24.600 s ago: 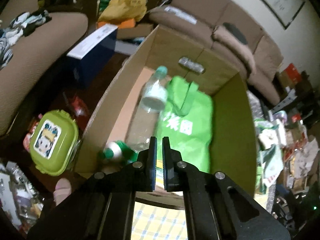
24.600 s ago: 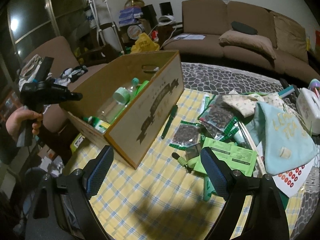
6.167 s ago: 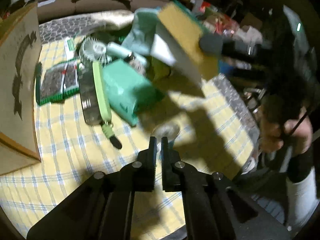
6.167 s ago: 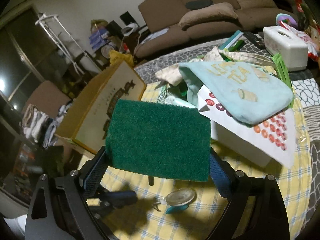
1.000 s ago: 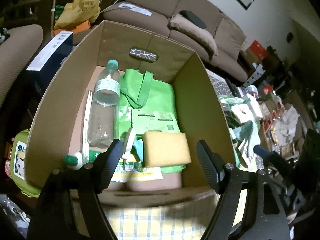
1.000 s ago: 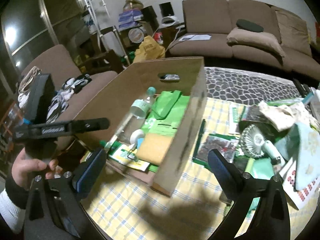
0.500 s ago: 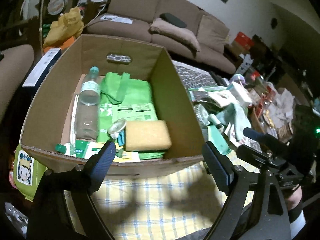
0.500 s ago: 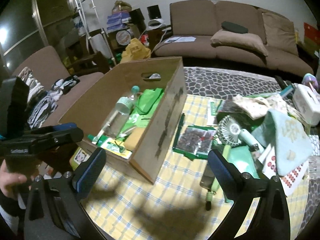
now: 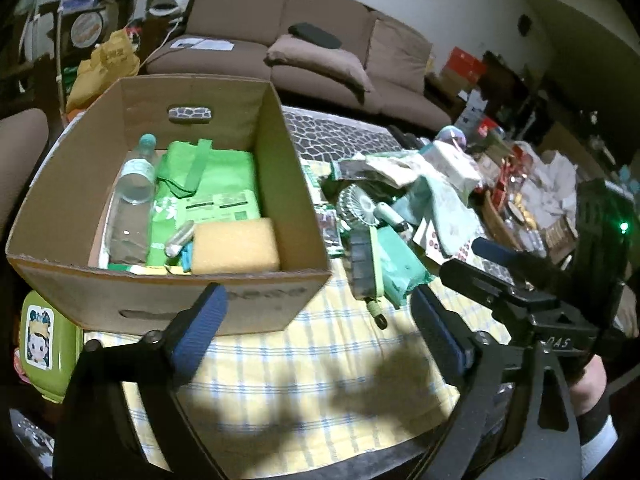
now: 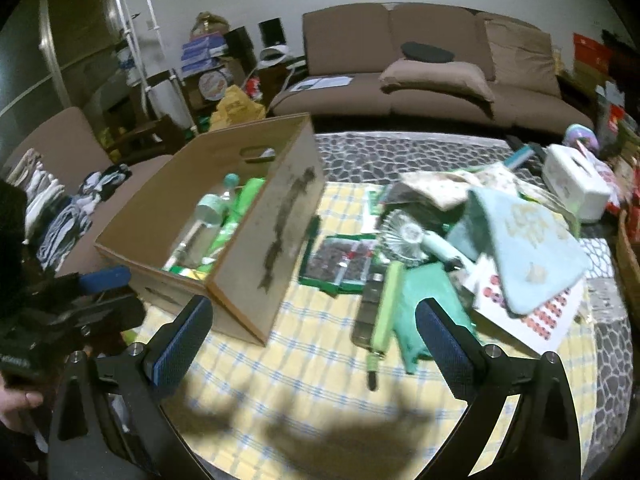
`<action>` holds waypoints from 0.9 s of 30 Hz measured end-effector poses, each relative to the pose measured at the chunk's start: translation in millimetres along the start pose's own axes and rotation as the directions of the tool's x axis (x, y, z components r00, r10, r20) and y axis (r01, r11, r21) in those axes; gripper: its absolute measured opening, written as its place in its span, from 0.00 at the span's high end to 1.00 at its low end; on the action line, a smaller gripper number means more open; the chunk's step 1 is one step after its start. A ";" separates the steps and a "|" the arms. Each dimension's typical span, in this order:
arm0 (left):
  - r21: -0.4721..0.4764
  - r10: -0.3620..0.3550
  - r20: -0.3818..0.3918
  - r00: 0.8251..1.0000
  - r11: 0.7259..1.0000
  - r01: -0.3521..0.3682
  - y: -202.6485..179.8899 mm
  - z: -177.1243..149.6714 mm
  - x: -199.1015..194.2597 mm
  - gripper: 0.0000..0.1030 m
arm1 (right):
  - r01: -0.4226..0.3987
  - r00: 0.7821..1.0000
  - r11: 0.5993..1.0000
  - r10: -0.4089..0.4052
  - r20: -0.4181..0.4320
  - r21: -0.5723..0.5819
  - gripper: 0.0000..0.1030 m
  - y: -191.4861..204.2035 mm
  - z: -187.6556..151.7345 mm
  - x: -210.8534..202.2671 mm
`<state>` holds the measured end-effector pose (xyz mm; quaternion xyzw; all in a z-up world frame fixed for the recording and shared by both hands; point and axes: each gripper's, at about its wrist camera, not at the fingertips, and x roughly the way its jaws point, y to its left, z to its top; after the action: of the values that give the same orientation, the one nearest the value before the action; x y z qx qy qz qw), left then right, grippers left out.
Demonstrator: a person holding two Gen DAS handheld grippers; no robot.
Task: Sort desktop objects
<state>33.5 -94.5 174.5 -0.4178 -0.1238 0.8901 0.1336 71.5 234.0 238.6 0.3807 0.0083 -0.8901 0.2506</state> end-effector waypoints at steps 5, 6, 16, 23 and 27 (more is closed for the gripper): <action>0.032 0.002 0.001 1.000 0.999 -0.002 -27.9 -13.5 11.1 0.00 | 0.052 0.999 0.997 -0.051 -0.008 0.052 0.00 -32.2 -13.9 -2.3; 0.039 0.004 -0.005 1.000 0.999 -0.004 -32.7 -16.0 14.5 0.00 | 0.067 0.998 0.996 -0.067 -0.010 0.062 0.00 -39.5 -17.4 -2.7; 0.069 0.051 -0.032 0.998 0.996 -0.049 -73.4 -51.3 58.3 0.00 | 0.194 0.980 0.976 -0.189 -0.053 0.101 0.00 -99.8 -57.7 9.9; 0.075 0.128 -0.060 0.990 0.990 -0.123 -81.9 -77.4 106.1 0.00 | 0.243 0.968 0.963 -0.234 -0.087 0.117 0.00 -132.8 -80.3 31.7; 0.084 0.151 -0.074 0.986 0.986 -0.144 -84.0 -87.3 128.4 0.00 | 0.281 0.958 0.953 -0.272 -0.091 0.112 0.00 -144.9 -91.4 41.1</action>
<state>33.7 37.2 56.9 -0.4557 -0.0521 0.8842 0.0883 43.5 361.4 120.3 0.4234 0.0157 -0.9003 0.0991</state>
